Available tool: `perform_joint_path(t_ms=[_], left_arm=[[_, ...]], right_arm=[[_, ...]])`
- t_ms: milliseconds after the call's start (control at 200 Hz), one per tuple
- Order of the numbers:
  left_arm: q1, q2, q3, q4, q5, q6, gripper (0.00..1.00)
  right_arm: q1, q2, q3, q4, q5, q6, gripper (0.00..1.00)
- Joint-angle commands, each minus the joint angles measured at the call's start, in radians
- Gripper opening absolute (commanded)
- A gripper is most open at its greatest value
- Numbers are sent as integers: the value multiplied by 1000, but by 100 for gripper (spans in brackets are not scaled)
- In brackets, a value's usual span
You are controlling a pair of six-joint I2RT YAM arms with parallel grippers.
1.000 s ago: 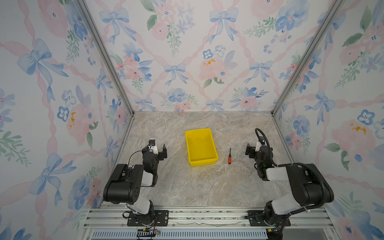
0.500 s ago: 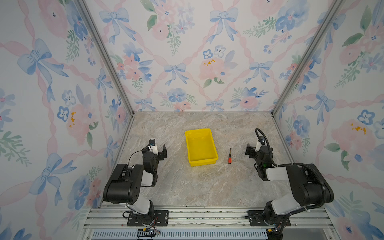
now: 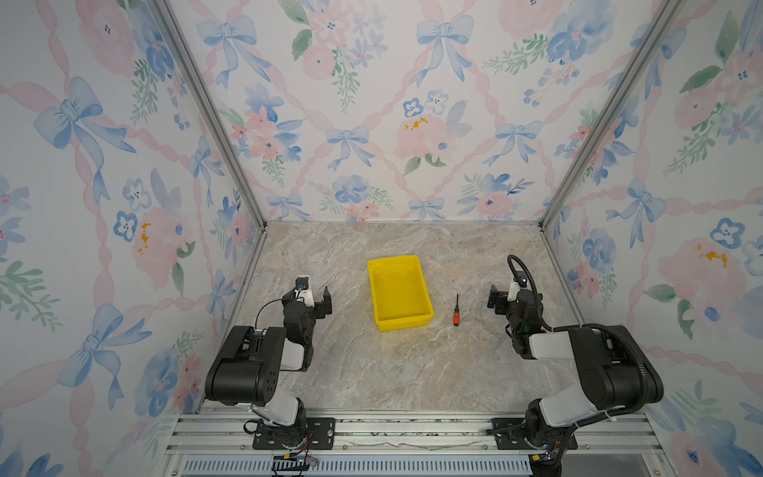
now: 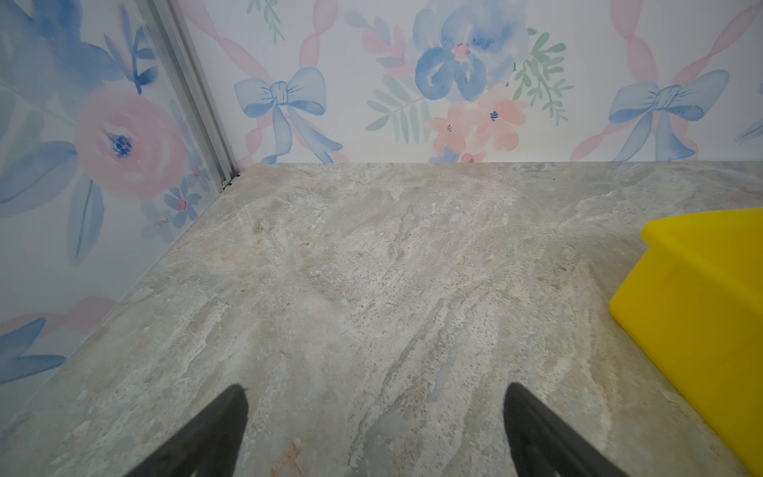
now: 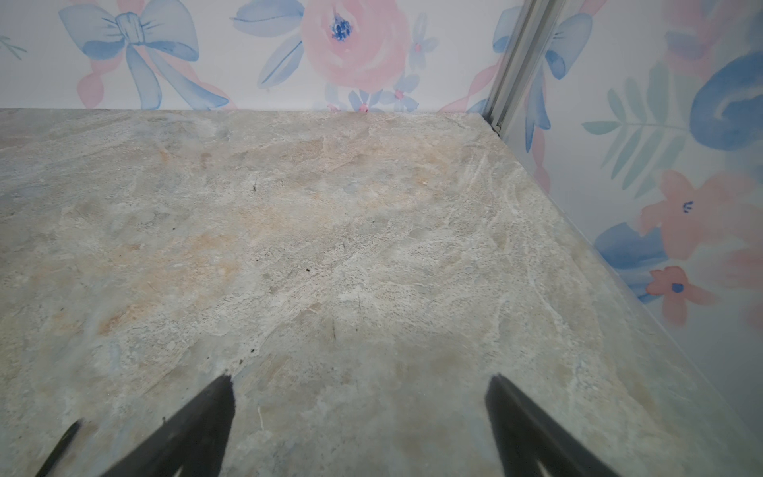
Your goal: Put the screwdriver in the bin
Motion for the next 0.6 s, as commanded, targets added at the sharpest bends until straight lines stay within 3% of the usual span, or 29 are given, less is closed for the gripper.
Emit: perform_joint_path(t_ms=[0, 350, 595], left_arm=[[4, -1, 0, 17, 6, 14, 97], [2, -122, -33, -23, -51, 3, 97], [-5, -247, -24, -227, -77, -12, 97]], right_arm=[[-9, -1, 16, 19, -9, 0, 97], [-9, -132, -96, 111, 6, 4, 97], [-11, -297, -84, -124, -5, 7, 97]])
